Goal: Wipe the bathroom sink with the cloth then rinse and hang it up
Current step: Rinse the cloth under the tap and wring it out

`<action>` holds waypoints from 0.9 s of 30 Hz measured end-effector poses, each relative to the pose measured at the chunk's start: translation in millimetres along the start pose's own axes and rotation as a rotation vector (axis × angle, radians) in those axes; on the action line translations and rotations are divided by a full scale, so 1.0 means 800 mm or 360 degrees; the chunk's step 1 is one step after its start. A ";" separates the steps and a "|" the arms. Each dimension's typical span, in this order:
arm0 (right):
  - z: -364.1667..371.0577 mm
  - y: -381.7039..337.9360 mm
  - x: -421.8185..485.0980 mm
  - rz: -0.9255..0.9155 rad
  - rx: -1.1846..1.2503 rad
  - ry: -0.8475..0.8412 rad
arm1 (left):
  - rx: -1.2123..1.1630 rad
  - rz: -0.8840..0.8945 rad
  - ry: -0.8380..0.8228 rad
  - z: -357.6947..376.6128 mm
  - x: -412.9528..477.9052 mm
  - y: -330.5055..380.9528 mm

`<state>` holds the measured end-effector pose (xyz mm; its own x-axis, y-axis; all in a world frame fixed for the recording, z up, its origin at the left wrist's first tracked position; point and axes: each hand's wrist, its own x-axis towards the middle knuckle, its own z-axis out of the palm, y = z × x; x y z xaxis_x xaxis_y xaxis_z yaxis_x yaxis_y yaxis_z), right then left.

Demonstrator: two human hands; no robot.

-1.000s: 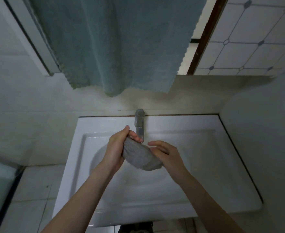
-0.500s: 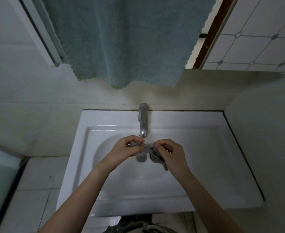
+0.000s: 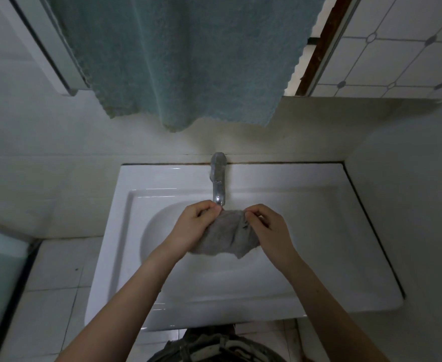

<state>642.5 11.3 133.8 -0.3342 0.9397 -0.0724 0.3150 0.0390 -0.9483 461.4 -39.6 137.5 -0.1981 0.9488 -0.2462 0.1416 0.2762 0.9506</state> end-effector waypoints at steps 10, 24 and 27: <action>0.026 0.024 -0.012 0.0687 0.0963 -0.0307 | -0.1350 -0.0553 -0.0054 -0.002 0.006 -0.010; 0.032 -0.002 -0.017 0.0469 0.0688 -0.0001 | 0.0232 0.0269 0.0129 0.040 -0.034 -0.009; 0.024 -0.002 -0.023 0.0422 0.0730 0.0018 | 0.0279 0.0294 0.0318 0.047 -0.036 -0.011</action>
<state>631.3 -12.7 131.0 -0.2854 0.9009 -0.3270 -0.0346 -0.3507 -0.9358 502.7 -63.3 129.2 -0.3374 0.9413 -0.0137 0.3543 0.1405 0.9245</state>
